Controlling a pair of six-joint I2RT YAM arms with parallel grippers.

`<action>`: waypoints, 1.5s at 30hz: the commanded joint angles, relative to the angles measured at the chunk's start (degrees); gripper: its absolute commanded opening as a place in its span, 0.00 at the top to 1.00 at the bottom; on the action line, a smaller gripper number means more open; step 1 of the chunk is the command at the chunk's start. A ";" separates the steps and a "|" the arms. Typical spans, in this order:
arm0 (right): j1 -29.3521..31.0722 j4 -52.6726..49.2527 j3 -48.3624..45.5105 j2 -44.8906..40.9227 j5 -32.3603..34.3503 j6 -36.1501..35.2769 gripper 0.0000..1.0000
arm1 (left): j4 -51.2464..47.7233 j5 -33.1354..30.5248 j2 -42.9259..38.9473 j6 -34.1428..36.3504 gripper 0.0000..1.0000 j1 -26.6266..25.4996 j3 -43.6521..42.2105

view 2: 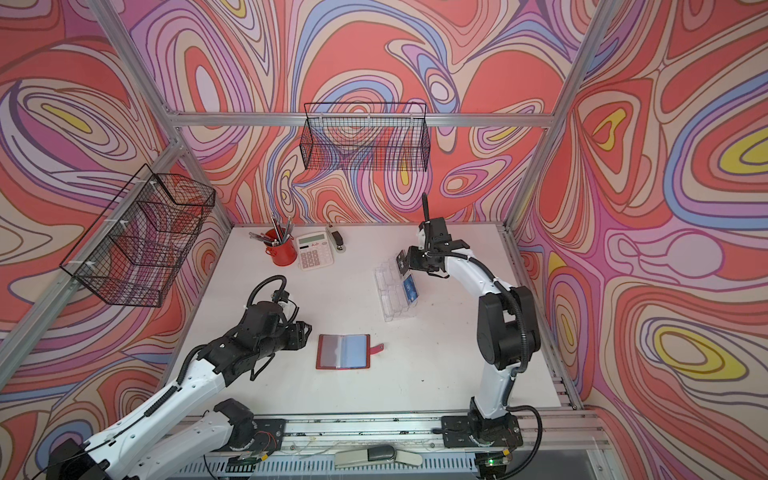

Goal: Put the credit cards into the card holder

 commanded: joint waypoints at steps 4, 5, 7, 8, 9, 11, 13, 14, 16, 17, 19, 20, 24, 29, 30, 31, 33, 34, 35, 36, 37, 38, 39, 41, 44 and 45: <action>0.03 -0.42 1.59 2.53 -3.80 -0.69 0.57 | 1.32 1.87 -0.95 1.25 0.40 -0.23 -1.05; 0.14 -0.36 1.85 2.85 -4.35 -0.51 0.58 | 1.25 1.84 -0.84 1.31 0.41 -0.21 -1.06; 0.31 -0.03 2.00 3.45 -4.83 -0.15 0.60 | 1.16 1.76 -0.73 1.29 0.40 -0.21 -0.98; 0.41 0.04 2.13 3.77 -4.86 -0.06 0.61 | 1.14 1.75 -0.58 1.25 0.40 -0.21 -0.91; 0.50 -0.04 2.23 3.94 -5.02 0.09 0.62 | 1.09 1.62 -0.43 1.25 0.41 -0.21 -0.88; 0.74 0.08 2.54 4.54 -5.65 0.17 0.62 | 1.15 1.62 -0.32 1.25 0.40 -0.21 -0.79; 1.15 -0.13 2.83 4.72 -5.65 0.21 0.64 | 1.01 1.59 -0.07 1.25 0.40 -0.25 -0.75; 1.40 -0.04 2.99 4.63 -5.37 0.29 0.65 | 0.91 1.55 0.02 1.25 0.40 -0.24 -0.61; 1.68 -0.34 3.37 4.67 -5.21 0.46 0.67 | 0.92 1.46 0.04 1.29 0.40 -0.23 -0.63; 1.68 -0.62 3.67 4.62 -4.93 0.45 0.68 | 0.82 1.39 -0.05 1.25 0.40 -0.21 -0.61; 1.91 -1.04 4.12 4.37 -4.03 0.39 0.68 | 0.85 1.27 -0.14 1.33 0.40 -0.21 -0.60; 1.96 -1.17 4.17 4.15 -3.53 0.47 0.68 | 0.83 1.18 -0.14 1.25 0.40 -0.21 -0.66; 2.12 -1.54 4.23 3.43 -3.45 0.56 0.68 | 0.75 1.20 -0.14 1.18 0.40 -0.22 -0.64; 2.61 -1.54 4.10 3.07 -3.02 0.80 0.68 | 0.73 1.13 -0.05 1.22 0.40 -0.21 -0.52; 2.69 -1.57 4.14 3.15 -2.97 0.91 0.68 | 0.66 1.06 -0.03 1.17 0.40 -0.27 -0.54; 2.85 -1.54 4.19 3.54 -2.92 0.99 0.68 | 0.67 1.01 0.08 1.17 0.40 -0.21 -0.51; 3.13 -1.54 4.38 4.24 -2.85 1.00 0.69 | 0.60 0.99 0.20 1.16 0.40 -0.21 -0.45; 3.40 -1.59 4.50 4.69 -2.70 1.00 0.69 | 0.64 0.97 0.24 1.20 0.40 -0.24 -0.43; 3.48 -1.58 4.67 5.13 -2.58 1.00 0.69 | 0.68 1.03 0.30 1.17 0.40 -0.22 -0.46; 3.57 -1.54 4.84 5.53 -2.44 1.06 0.69 | 0.59 0.96 0.32 1.21 0.40 -0.21 -0.38; 3.66 -1.56 4.94 5.86 -2.40 1.01 0.69 | 0.54 0.94 0.39 1.17 0.40 -0.21 -0.42; 3.75 -1.55 5.21 6.14 -2.32 1.04 0.69 | 0.59 0.92 0.39 1.17 0.40 -0.23 -0.39; 3.75 -1.67 5.33 6.51 -2.22 0.93 0.69 | 0.55 0.88 0.39 1.21 0.40 -0.24 -0.41; 3.79 -1.98 5.90 7.06 -2.22 0.88 0.69 | 0.54 0.88 0.45 1.16 0.40 -0.21 -0.38; 3.77 -1.98 6.29 7.09 -2.57 0.91 0.70 | 0.55 0.94 0.64 1.19 0.40 -0.21 -0.33; 3.80 -2.03 6.41 7.06 -2.64 1.00 0.70 | 0.55 0.93 0.69 1.18 0.40 -0.21 -0.25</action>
